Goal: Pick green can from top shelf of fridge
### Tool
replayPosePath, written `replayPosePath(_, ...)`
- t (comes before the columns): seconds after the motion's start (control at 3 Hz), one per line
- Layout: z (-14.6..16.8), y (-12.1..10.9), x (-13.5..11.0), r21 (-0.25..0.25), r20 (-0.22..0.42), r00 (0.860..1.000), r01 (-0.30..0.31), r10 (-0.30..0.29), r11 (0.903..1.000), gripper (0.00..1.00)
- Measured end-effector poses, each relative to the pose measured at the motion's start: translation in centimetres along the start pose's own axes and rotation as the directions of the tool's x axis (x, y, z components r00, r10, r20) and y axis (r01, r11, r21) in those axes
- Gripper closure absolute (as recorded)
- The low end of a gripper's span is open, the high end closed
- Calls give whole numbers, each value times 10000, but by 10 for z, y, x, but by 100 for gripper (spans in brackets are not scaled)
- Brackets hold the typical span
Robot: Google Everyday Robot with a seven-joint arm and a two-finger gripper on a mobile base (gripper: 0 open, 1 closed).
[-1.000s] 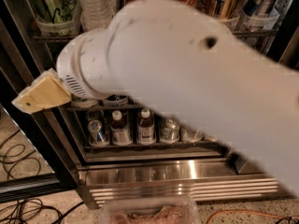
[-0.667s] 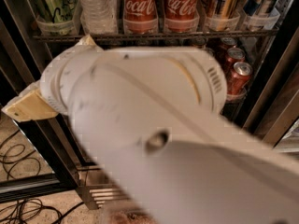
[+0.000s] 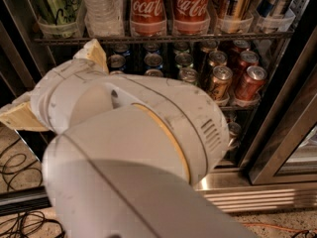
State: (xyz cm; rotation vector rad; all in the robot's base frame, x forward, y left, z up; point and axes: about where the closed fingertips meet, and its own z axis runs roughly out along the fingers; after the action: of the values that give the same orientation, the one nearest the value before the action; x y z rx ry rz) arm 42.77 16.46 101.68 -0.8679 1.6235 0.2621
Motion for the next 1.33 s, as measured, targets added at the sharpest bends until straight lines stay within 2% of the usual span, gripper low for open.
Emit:
replayPosePath(1.0, 0, 0, 0, 0, 3, 10000, -1, 1, 10000, 0)
replayPosePath(1.33, 13, -20, -12, -134, 632, 9975, -301, 309, 9995, 0)
